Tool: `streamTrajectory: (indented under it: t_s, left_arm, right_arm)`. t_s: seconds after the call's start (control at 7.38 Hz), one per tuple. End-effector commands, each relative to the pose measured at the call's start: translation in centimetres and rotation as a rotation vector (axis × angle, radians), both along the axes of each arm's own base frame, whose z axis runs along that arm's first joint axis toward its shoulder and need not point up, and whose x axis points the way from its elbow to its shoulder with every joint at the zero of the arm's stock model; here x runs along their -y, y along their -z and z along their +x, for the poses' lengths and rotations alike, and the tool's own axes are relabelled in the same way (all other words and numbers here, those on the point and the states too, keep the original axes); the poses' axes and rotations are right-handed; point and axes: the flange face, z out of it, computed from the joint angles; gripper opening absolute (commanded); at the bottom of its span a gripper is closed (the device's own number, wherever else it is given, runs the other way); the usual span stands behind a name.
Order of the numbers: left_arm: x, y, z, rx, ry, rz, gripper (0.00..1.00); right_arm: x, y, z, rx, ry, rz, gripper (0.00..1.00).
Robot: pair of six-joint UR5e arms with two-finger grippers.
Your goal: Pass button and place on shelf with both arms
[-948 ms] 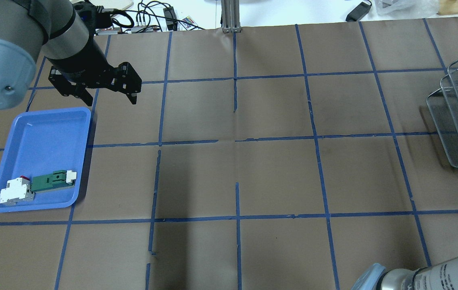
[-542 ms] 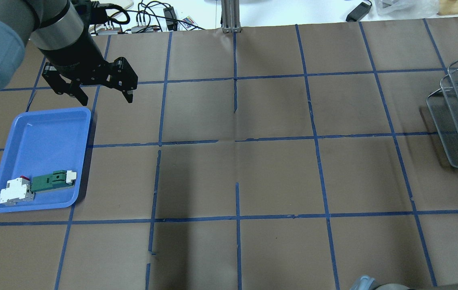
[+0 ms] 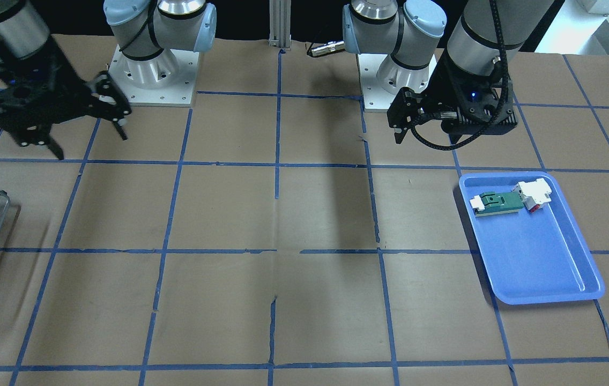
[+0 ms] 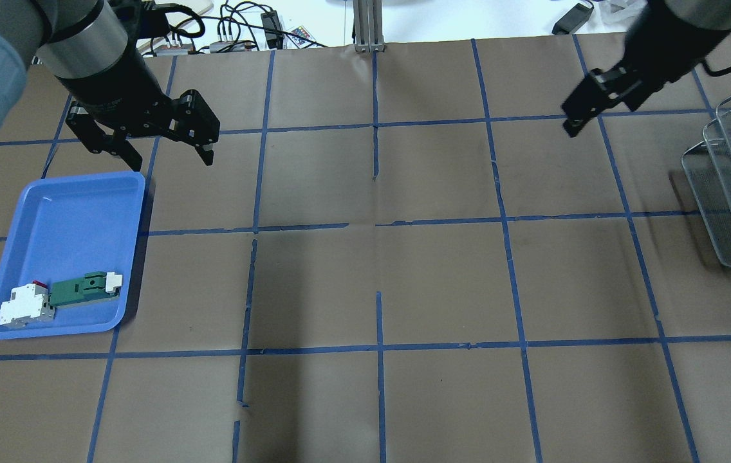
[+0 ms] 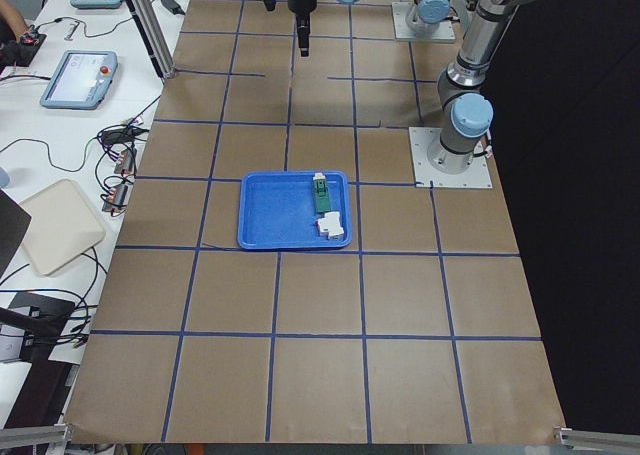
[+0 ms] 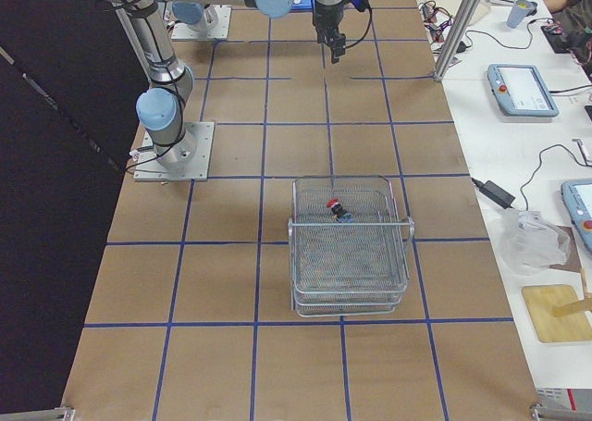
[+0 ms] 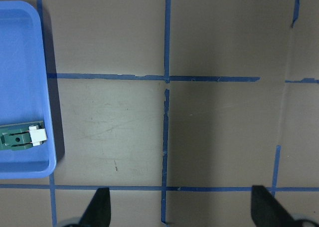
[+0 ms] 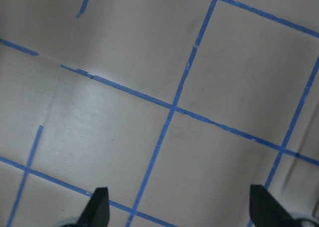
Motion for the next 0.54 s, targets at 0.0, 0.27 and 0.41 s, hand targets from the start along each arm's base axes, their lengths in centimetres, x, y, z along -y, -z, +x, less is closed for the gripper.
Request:
streamTrajectory:
  t_s: [0.0,0.27,0.41]
  left_arm:
    - [-0.1,0.2,0.2,-0.001,-0.002,0.003,1.0]
    - [-0.1,0.2,0.2,-0.003,-0.002,0.005,1.0]
    - [-0.1,0.3,0.2,0.002,-0.002,0.006,1.0]
  right_arm:
    - [-1.0,0.5,4.3,0.008,0.349,0.053,1.0]
    - [-1.1,0.8,3.5,-0.032,0.393,0.075,1.0]
    - [-1.1,0.3,3.2,-0.037,0.401,0.065,1.0]
